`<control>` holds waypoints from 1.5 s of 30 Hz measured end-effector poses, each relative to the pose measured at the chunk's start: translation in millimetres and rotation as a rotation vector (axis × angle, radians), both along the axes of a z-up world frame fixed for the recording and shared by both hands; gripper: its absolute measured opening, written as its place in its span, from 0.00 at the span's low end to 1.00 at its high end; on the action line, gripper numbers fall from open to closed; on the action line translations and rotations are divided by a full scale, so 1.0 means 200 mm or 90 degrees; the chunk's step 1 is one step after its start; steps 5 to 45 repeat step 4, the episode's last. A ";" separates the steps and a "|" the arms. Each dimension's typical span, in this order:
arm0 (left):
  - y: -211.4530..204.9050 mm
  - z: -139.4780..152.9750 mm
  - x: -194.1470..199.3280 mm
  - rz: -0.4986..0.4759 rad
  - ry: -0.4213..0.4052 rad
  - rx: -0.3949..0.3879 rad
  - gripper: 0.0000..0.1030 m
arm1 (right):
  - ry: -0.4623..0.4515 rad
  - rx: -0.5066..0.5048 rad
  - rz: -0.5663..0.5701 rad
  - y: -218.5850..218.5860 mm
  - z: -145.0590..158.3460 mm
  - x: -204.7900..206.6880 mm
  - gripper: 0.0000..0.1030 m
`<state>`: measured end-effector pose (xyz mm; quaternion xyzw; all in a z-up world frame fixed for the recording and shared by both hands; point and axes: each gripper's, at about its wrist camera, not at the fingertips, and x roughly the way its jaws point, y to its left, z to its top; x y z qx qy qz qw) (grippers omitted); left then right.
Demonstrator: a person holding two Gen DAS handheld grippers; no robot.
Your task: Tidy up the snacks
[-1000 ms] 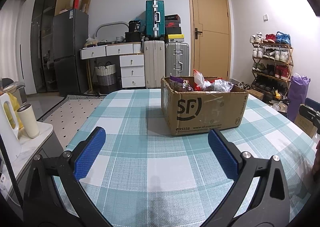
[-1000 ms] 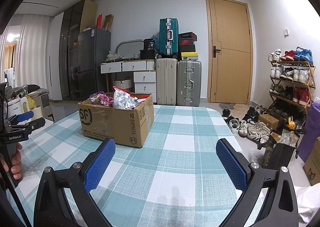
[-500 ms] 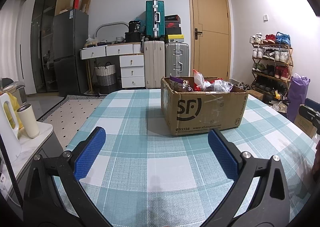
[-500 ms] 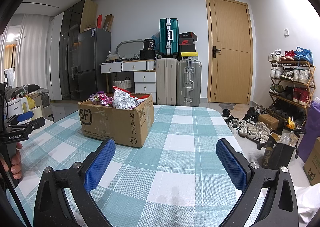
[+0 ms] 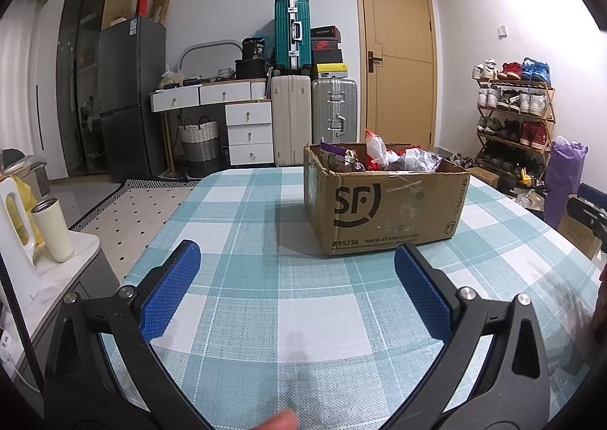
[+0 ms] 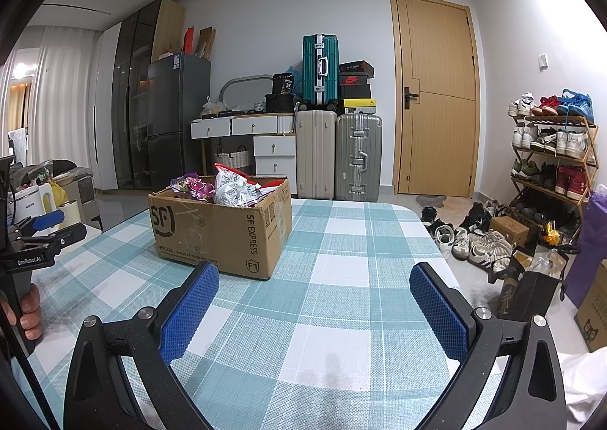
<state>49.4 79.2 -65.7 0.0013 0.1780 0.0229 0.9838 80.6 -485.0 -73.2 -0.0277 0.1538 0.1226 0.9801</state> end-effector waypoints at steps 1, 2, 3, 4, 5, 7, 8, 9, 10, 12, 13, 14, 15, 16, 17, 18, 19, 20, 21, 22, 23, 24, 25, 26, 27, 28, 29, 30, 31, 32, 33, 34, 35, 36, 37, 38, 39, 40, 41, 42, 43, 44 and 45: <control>0.00 0.00 0.00 -0.003 0.001 -0.001 0.99 | 0.000 0.000 0.000 0.00 0.00 0.00 0.99; 0.00 0.00 0.00 -0.003 0.002 -0.002 0.99 | 0.000 0.000 0.000 0.00 0.00 0.00 0.99; 0.00 0.00 0.00 0.000 0.001 -0.002 0.99 | 0.000 0.000 0.000 0.00 0.00 0.00 0.99; 0.00 0.00 0.00 0.000 0.000 -0.003 0.99 | 0.000 0.000 0.000 0.00 0.00 0.00 0.99; 0.00 0.00 0.00 0.000 0.000 -0.003 0.99 | 0.000 0.000 0.000 0.00 0.00 0.00 0.99; 0.00 0.00 0.00 0.000 0.000 -0.003 0.99 | 0.000 0.000 0.000 0.00 0.00 0.00 0.99; 0.00 0.00 0.00 0.000 0.000 -0.003 0.99 | 0.000 0.000 0.000 0.00 0.00 0.00 0.99; 0.00 0.00 0.00 0.000 0.000 -0.003 0.99 | 0.000 0.000 0.000 0.00 0.00 0.00 0.99; 0.00 0.00 0.00 0.000 0.000 -0.003 0.99 | 0.000 0.000 0.000 0.00 0.00 0.00 0.99; 0.00 0.00 0.00 0.000 0.000 -0.003 0.99 | 0.000 0.000 0.000 0.00 0.00 0.00 0.99; 0.00 0.00 0.00 0.000 0.000 -0.003 0.99 | 0.000 0.000 0.000 0.00 0.00 0.00 0.99; 0.00 0.00 0.00 0.000 0.000 -0.003 0.99 | 0.000 0.000 0.000 0.00 0.00 0.00 0.99; 0.00 0.00 0.00 0.000 0.000 -0.003 0.99 | 0.000 0.000 0.000 0.00 0.00 0.00 0.99; 0.00 0.00 0.00 0.000 0.000 -0.003 0.99 | 0.000 0.000 0.000 0.00 0.00 0.00 0.99; 0.00 0.00 0.00 0.000 0.000 -0.003 0.99 | 0.000 0.000 0.000 0.00 0.00 0.00 0.99; 0.00 0.00 0.00 0.000 0.000 -0.003 0.99 | 0.000 0.000 0.000 0.00 0.00 0.00 0.99; 0.00 0.00 0.00 0.000 0.000 -0.003 0.99 | 0.000 0.000 0.000 0.00 0.00 0.00 0.99; 0.00 0.00 0.00 0.000 0.000 -0.003 0.99 | 0.000 0.000 0.000 0.00 0.00 0.00 0.99; 0.00 0.00 0.00 0.000 0.000 -0.003 0.99 | 0.000 0.000 0.000 0.00 0.00 0.00 0.99; 0.00 0.00 0.00 0.000 0.000 -0.003 0.99 | 0.000 0.000 0.000 0.00 0.00 0.00 0.99; 0.00 0.00 0.00 0.000 0.000 -0.003 0.99 | 0.000 0.000 0.000 0.00 0.00 0.00 0.99; 0.00 0.00 0.00 0.000 0.000 -0.003 0.99 | 0.000 0.000 0.000 0.00 0.00 0.00 0.99; 0.00 0.00 0.00 0.000 0.000 -0.003 0.99 | 0.000 0.000 0.000 0.00 0.00 0.00 0.99; 0.00 0.00 0.00 0.000 0.000 -0.003 0.99 | 0.000 0.000 0.000 0.00 0.00 0.00 0.99; 0.00 0.00 0.00 0.000 0.000 -0.003 0.99 | 0.000 0.000 0.000 0.00 0.00 0.00 0.99; 0.00 0.00 0.00 0.000 0.000 -0.003 0.99 | 0.000 0.000 0.000 0.00 0.00 0.00 0.99; 0.00 0.00 0.00 0.000 0.000 -0.003 0.99 | 0.000 0.000 0.000 0.00 0.00 0.00 0.99; 0.00 0.00 0.00 0.000 0.000 -0.003 0.99 | 0.000 0.000 0.000 0.00 0.00 0.00 0.99; 0.00 0.00 0.00 0.000 0.000 -0.003 0.99 | 0.000 0.000 0.000 0.00 0.00 0.00 0.99; 0.00 0.00 0.00 0.000 0.000 -0.003 0.99 | 0.000 0.000 0.000 0.00 0.00 0.00 0.99; 0.00 0.00 0.00 0.000 0.000 -0.003 0.99 | 0.000 0.000 0.000 0.00 0.00 0.00 0.99; 0.00 0.00 0.00 0.000 0.000 -0.003 0.99 | 0.000 0.000 0.000 0.00 0.00 0.00 0.99; 0.00 0.00 0.00 0.000 0.000 -0.003 0.99 | 0.000 0.000 0.000 0.00 0.00 0.00 0.99; 0.00 0.00 0.00 0.000 0.000 -0.003 0.99 | 0.000 0.000 0.000 0.00 0.00 0.00 0.99; 0.00 0.00 0.00 0.000 0.000 -0.003 0.99 | 0.000 0.000 0.000 0.00 0.00 0.00 0.99; 0.00 0.00 0.00 0.000 0.000 -0.003 0.99 | 0.000 0.000 0.000 0.00 0.00 0.00 0.99; 0.00 0.00 0.00 0.000 0.000 -0.003 0.99 | 0.000 0.000 0.000 0.00 0.00 0.00 0.99; 0.00 0.00 0.00 0.000 0.000 -0.003 0.99 | 0.000 0.000 0.000 0.00 0.00 0.00 0.99; 0.00 0.00 0.00 0.000 0.000 -0.003 0.99 | 0.000 0.000 0.000 0.00 0.00 0.00 0.99; 0.00 0.00 0.00 0.000 0.000 -0.003 0.99 | 0.000 0.000 0.000 0.00 0.00 0.00 0.99; 0.00 0.00 0.00 0.000 0.000 -0.003 0.99 | 0.000 0.000 0.000 0.00 0.00 0.00 0.99; 0.00 0.00 0.00 0.000 0.000 -0.003 0.99 | 0.000 0.000 0.000 0.00 0.00 0.00 0.99; 0.00 0.00 0.00 0.000 0.000 -0.003 0.99 | 0.000 0.000 0.000 0.00 0.00 0.00 0.99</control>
